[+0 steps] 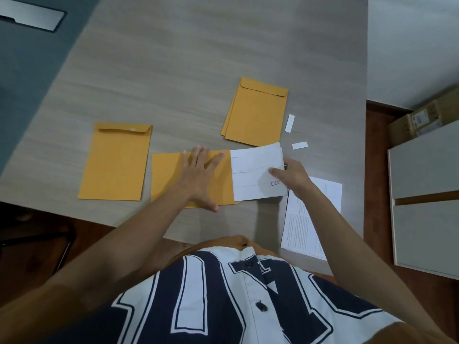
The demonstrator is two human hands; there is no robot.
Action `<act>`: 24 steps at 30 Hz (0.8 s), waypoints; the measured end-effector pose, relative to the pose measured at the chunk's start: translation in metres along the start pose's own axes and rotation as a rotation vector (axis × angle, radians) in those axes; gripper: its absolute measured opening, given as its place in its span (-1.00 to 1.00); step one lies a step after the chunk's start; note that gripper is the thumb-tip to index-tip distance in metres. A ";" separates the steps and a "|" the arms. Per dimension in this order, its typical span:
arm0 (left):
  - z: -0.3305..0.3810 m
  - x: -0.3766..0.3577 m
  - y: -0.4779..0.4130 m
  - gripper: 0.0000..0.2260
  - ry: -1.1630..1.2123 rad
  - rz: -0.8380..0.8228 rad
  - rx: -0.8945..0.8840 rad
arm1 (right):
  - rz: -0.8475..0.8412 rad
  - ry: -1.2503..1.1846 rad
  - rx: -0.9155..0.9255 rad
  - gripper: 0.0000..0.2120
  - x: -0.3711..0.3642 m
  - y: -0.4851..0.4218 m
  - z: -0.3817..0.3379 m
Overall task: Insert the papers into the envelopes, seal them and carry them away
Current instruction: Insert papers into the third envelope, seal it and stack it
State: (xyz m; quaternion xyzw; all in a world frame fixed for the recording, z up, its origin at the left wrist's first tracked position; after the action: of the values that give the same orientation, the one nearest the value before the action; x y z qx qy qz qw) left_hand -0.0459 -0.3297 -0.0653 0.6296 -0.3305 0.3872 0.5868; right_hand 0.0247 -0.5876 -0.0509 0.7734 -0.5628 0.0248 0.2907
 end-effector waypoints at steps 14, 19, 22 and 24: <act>0.000 0.010 0.000 0.34 0.021 0.066 -0.097 | -0.019 0.016 -0.040 -0.73 -0.032 -0.001 -0.010; 0.001 0.008 -0.001 0.33 0.054 0.075 -0.114 | -0.028 0.034 -0.034 -0.70 -0.040 0.001 -0.018; -0.005 0.004 -0.002 0.35 0.097 0.082 -0.094 | -0.021 0.030 -0.030 -0.72 -0.043 0.001 -0.020; -0.009 0.004 -0.002 0.36 0.110 0.082 -0.095 | -0.012 0.023 -0.031 -0.72 -0.044 0.001 -0.021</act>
State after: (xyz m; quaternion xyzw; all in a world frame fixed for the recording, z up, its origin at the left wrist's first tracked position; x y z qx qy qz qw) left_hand -0.0425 -0.3205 -0.0624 0.5649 -0.3415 0.4285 0.6170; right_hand 0.0139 -0.5404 -0.0495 0.7716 -0.5553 0.0233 0.3094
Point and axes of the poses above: each hand's wrist, its own y-axis away from the middle knuckle, its own x-axis out of the back of the hand, z = x × y, the point moved 3 cm from there along -y, towards the middle knuckle, and after that the axes turned 12 degrees about x, right-handed, at the moved point
